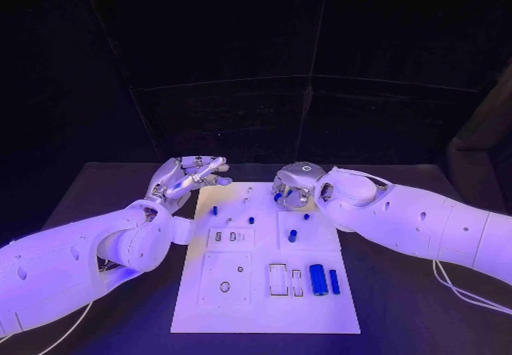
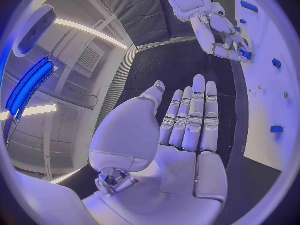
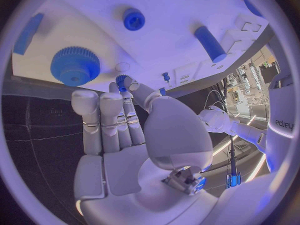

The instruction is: Assemble the parts on the task board

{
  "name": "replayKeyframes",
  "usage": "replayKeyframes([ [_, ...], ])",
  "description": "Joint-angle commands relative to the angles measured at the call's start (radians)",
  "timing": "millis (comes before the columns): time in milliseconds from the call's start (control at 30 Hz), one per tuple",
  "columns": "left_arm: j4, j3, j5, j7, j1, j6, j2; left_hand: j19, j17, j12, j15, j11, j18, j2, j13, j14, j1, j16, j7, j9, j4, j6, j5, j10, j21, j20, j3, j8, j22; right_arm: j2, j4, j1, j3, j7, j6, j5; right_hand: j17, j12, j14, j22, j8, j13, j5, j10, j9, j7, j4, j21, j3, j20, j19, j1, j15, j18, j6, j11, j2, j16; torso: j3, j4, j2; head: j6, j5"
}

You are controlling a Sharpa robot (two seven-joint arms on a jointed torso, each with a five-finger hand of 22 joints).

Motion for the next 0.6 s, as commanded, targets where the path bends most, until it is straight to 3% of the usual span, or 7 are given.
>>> replayKeyframes([
  [33, 0.003, 0.0, -0.007, 0.002, 0.001, 0.016, -0.002, 0.009, 0.001, -0.003, 0.003, 0.007, 0.007, 0.009, -0.001, 0.005, -0.002, -0.003, 0.006, -0.001, -0.004, 0.004, 0.003, 0.003, -0.003, -0.001, 0.001, -0.007, -0.001, 0.004, 0.008, 0.003, 0.001, 0.02, -0.118, 0.034, 0.001, -0.011, 0.001, 0.005, -0.012, -0.005, 0.007, 0.003, 0.007, 0.007, 0.019, 0.009, 0.027, 0.006, -0.002, 0.006, -0.002, -0.021, -0.006, -0.006, -0.008, 0.006, -0.0003, 0.0012, 0.001, 0.001, 0.003],
  [267, 0.004, 0.0, -0.007, 0.001, 0.001, 0.018, -0.003, 0.009, 0.002, -0.004, 0.003, 0.007, 0.007, 0.01, -0.001, 0.005, -0.001, -0.004, 0.006, -0.001, -0.006, 0.004, 0.003, 0.003, -0.004, -0.001, 0.002, -0.007, -0.001, 0.047, -0.022, 0.003, 0.001, 0.013, -0.193, 0.057, -0.003, -0.022, -0.004, 0.009, -0.021, -0.007, 0.007, -0.008, 0.004, 0.011, 0.026, 0.015, 0.038, 0.01, -0.008, 0.0, 0.002, -0.02, -0.015, -0.001, -0.022, 0.008, -0.0013, 0.0018, 0.003, 0.003, 0.003],
  [600, 0.002, 0.0, -0.007, 0.001, 0.002, 0.021, 0.0, 0.009, 0.002, -0.005, 0.003, 0.008, 0.007, 0.01, -0.001, 0.005, 0.0, -0.005, 0.006, -0.001, -0.007, 0.004, 0.003, 0.003, -0.004, -0.001, 0.003, -0.008, -0.002, 0.12, -0.094, 0.004, 0.002, 0.013, -0.19, 0.077, -0.004, -0.027, -0.006, 0.013, -0.027, -0.009, 0.007, -0.017, 0.003, 0.015, 0.031, 0.02, 0.044, 0.013, -0.011, -0.005, 0.005, -0.02, -0.022, 0.003, -0.032, 0.011, -0.003, 0.0064, 0.01, 0.005, 0.004],
])
